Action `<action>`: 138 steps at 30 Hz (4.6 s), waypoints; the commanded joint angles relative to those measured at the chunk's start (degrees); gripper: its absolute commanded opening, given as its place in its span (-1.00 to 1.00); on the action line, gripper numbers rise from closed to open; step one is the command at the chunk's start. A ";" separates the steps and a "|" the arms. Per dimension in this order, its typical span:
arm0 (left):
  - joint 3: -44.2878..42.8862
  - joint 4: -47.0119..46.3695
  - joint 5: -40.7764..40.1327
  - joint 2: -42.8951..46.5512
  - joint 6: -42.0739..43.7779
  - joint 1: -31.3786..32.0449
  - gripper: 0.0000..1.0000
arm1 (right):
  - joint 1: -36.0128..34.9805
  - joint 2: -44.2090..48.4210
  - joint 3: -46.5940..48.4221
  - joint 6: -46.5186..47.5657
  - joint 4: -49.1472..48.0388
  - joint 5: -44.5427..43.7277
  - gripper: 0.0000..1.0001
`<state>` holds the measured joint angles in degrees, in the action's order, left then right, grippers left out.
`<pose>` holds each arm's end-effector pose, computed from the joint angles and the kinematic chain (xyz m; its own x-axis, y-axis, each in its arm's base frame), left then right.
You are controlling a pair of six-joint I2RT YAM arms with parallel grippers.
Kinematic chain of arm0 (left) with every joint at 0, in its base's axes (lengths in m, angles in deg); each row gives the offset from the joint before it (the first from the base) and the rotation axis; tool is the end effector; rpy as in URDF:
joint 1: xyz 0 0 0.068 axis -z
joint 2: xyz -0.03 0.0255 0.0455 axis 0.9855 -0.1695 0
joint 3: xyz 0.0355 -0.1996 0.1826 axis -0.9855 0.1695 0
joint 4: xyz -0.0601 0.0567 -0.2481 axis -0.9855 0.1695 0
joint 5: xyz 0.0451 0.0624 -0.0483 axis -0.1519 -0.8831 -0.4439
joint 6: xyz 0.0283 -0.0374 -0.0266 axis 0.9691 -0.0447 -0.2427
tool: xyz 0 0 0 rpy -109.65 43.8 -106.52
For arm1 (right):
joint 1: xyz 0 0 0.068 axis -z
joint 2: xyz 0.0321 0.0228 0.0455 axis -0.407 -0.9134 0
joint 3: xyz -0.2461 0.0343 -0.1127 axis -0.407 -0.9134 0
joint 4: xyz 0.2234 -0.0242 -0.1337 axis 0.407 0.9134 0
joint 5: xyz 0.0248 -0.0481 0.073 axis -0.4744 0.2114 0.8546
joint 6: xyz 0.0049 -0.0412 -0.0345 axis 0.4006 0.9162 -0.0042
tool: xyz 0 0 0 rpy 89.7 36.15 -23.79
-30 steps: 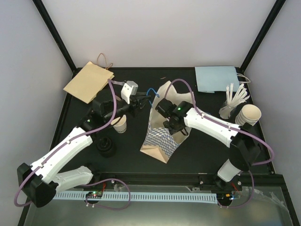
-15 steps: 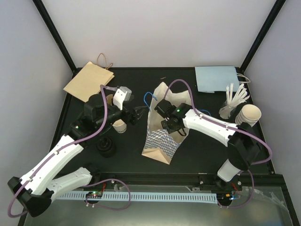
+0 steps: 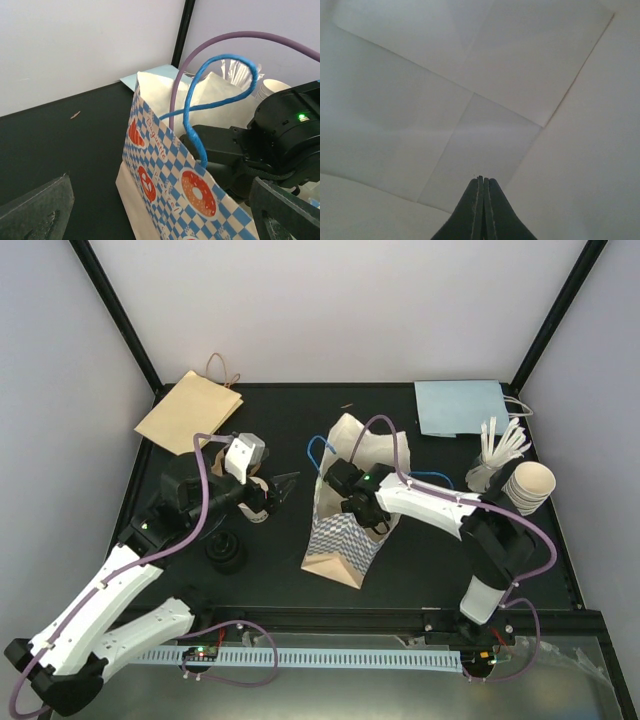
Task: Pack the takeout coffee
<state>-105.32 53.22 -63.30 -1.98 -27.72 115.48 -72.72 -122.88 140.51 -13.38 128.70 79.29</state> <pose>0.1370 -0.1050 0.3788 -0.3061 0.0192 -0.9518 0.6767 0.7076 -0.2033 0.2151 0.2352 0.2052 -0.9476 -0.2035 -0.2463 -0.2005 0.9790 -0.0375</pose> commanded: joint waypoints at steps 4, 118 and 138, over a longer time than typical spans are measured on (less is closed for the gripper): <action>1.28 0.25 -0.05 0.09 0.53 -0.37 0.97 | 0.34 -5.38 7.72 -14.48 11.18 2.83 -0.98; -10.71 11.63 2.63 -19.05 -17.12 5.89 0.75 | 5.24 20.52 23.83 7.67 0.77 3.63 1.00; -29.04 27.77 -10.98 -35.13 -13.39 10.81 -0.25 | 5.31 30.76 19.75 9.43 5.13 -22.70 1.00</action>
<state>-130.17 74.81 -70.19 -34.61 -43.48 125.80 -67.59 -94.46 163.00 -3.28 132.90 65.15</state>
